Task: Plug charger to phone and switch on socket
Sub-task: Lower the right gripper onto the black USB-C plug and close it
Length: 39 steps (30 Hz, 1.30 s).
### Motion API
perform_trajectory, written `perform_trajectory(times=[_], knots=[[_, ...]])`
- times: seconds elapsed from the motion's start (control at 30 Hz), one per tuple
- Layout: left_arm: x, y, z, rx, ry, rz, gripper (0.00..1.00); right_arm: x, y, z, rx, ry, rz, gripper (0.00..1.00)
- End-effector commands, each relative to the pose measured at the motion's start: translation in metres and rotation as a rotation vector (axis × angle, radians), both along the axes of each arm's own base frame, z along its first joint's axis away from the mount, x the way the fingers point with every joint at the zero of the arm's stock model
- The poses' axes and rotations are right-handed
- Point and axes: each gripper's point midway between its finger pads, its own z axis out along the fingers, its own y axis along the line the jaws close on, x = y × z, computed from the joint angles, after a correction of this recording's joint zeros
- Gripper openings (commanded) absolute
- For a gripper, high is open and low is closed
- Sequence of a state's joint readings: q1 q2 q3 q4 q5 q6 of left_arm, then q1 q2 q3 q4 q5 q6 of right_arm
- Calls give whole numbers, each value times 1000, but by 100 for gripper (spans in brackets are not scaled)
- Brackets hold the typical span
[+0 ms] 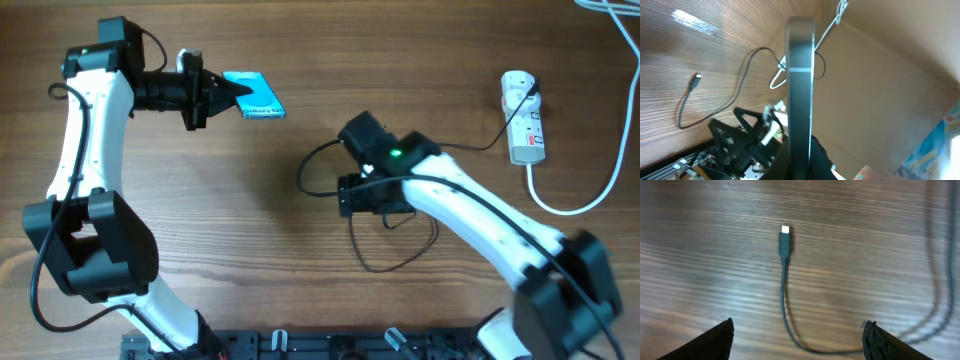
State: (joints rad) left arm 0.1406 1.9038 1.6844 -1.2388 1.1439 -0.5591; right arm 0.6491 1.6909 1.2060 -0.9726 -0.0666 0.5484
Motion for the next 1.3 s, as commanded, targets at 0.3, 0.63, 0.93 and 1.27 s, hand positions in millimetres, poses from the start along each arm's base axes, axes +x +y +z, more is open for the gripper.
perform_trajectory(times=[0.3, 0.63, 0.93, 1.27], knots=[[-1, 4, 9, 35, -28, 9, 4, 6, 20, -51, -85, 0, -17, 59], [-2, 3, 9, 34, -21, 9, 4, 8, 20, -66, -100, 9, -22, 43], [-2, 3, 9, 34, -22, 9, 4, 7, 15, -81, -142, 29, -47, 40], [-2, 3, 9, 34, -21, 9, 4, 5, 16, -84, -140, 42, -115, 28]])
